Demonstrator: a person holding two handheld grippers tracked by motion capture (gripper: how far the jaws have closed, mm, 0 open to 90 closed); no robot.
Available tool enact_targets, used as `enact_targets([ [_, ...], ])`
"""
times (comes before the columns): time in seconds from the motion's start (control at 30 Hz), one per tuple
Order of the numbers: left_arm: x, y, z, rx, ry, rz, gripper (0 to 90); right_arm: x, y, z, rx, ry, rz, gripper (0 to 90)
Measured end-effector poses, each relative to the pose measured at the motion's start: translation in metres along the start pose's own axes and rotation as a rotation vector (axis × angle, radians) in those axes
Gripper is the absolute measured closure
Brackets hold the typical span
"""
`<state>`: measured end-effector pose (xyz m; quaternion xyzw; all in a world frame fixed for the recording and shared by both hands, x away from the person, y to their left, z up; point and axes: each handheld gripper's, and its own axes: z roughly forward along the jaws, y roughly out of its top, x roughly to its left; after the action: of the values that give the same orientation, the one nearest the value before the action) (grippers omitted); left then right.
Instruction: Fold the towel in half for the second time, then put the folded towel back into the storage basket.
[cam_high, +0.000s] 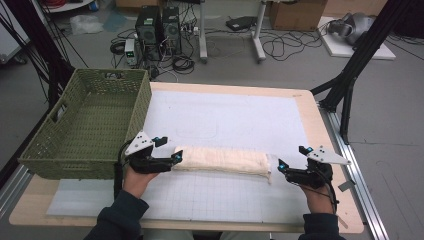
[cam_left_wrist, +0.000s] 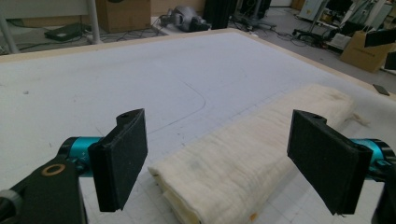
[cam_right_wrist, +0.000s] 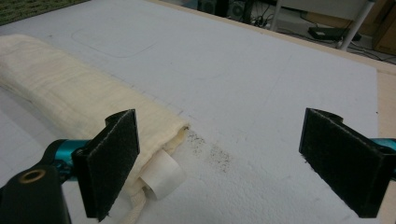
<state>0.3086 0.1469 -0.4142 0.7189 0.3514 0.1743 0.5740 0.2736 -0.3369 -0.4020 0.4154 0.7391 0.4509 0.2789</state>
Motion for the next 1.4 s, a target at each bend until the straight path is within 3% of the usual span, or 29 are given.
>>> enact_targets([
  [0.77, 0.003, -0.003, 0.004, 0.023, 0.015, -0.017, 20.5, -0.001, -0.002, 0.001, 0.006, 0.002, 0.008, 11.5],
  [0.9, 0.004, -0.004, 0.004, 0.031, 0.024, -0.049, 20.5, 0.0, -0.001, 0.002, 0.007, 0.007, 0.004, 11.5],
  [1.07, 0.005, -0.008, 0.008, 0.069, 0.048, -0.068, 20.0, 0.003, -0.001, 0.005, 0.015, 0.014, -0.005, 11.5],
  [1.17, 0.007, -0.012, 0.011, 0.121, 0.055, -0.088, 21.0, 0.004, -0.001, 0.006, 0.02, 0.015, -0.018, 11.5],
  [1.27, 0.009, -0.015, 0.015, 0.181, 0.057, -0.11, 26.3, 0.005, -0.001, 0.007, 0.03, 0.018, -0.03, 11.5],
  [1.4, 0.01, -0.02, 0.016, 0.223, 0.069, -0.119, 31.2, 0.005, -0.002, 0.007, 0.032, 0.02, -0.028, 11.5],
])
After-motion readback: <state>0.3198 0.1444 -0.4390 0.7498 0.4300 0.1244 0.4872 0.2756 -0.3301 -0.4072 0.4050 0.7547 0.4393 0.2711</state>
